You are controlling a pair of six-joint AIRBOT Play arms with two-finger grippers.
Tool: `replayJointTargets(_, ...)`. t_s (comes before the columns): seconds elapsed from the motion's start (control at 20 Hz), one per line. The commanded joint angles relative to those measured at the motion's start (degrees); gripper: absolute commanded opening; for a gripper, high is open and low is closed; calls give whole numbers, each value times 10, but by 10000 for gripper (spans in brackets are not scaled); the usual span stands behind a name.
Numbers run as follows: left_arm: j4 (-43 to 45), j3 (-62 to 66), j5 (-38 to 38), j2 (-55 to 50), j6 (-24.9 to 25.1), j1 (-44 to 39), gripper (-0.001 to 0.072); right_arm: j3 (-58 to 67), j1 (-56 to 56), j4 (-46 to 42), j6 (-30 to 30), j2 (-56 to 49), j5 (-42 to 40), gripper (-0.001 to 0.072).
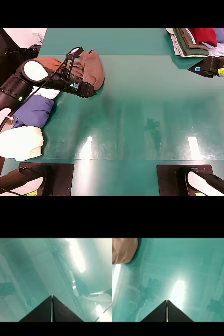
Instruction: Fold the shirts.
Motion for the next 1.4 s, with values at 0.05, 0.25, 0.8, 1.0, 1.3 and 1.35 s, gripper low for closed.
replayJointTargets(0.05,0,0,0,0,0,0,26,1,1,0,0,0,0,20)
replayJointTargets(0.25,0,0,0,0,0,0,26,1,0,0,0,0,0,19)
replayJointTargets(0.8,-7,0,42,0,22,0,318,1,1,1,0,0,-13,20)
replayJointTargets(1.0,76,1,220,-6,-5,29,694,1,1,8,2,0,-21,20)
replayJointTargets(1.3,59,38,201,-156,-5,105,695,0,1,7,2,0,-23,19)
replayJointTargets(1.35,42,50,194,-186,8,103,694,0,1,7,2,0,-23,19)
